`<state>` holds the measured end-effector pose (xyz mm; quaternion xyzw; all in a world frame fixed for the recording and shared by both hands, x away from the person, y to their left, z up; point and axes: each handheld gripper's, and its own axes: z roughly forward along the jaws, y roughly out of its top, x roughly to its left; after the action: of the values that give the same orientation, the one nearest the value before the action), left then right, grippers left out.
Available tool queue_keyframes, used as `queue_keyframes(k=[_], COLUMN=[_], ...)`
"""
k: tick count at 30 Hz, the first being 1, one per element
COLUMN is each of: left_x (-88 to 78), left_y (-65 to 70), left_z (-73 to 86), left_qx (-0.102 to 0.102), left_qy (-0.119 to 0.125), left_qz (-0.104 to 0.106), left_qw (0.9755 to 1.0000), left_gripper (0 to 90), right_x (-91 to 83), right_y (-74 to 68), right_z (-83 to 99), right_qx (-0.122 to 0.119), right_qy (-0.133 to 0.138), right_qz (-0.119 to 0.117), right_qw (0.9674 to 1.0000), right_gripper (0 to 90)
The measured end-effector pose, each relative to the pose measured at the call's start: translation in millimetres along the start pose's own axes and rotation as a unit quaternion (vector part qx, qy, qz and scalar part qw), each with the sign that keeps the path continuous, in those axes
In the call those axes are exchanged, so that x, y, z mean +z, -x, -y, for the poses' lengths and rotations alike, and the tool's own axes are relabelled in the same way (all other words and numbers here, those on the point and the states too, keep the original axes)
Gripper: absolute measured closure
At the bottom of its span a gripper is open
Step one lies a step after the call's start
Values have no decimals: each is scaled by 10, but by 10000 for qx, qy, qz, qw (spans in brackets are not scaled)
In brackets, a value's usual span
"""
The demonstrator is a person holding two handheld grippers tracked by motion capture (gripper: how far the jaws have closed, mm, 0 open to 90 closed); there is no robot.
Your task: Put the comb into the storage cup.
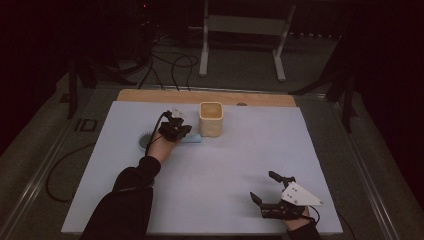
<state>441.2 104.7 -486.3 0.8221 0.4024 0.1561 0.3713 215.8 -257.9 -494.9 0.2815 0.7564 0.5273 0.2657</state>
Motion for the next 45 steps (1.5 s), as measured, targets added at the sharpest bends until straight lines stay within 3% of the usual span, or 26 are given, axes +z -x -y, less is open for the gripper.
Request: queue_keyframes(k=[7,16,22,31,45], left_x=[104,192,222,228,149], left_y=[-9,14,19,6,150], left_z=[20,30,35,40,101], left_qx=[-271,-353,-318,-417,-291], left_qy=[-196,-347,-381,-484,-683], left_qz=[-85,-17,-73,35,210], left_qw=[9994,9988,9987,9979,9970], left_gripper=[899,899,899,900,899], right_x=[0,7,8,11,-2], right_y=[0,-6,-3,-10,-10], right_z=[0,1,3,1,-8], right_qx=[25,-1,-1,-15,-13], right_qy=[13,0,-12,-24,-6], right_qz=[-32,-51,-75,-74,-34], right_qw=[10000,10000,10000,10000,10000], right_gripper=[100,100,100,100,100])
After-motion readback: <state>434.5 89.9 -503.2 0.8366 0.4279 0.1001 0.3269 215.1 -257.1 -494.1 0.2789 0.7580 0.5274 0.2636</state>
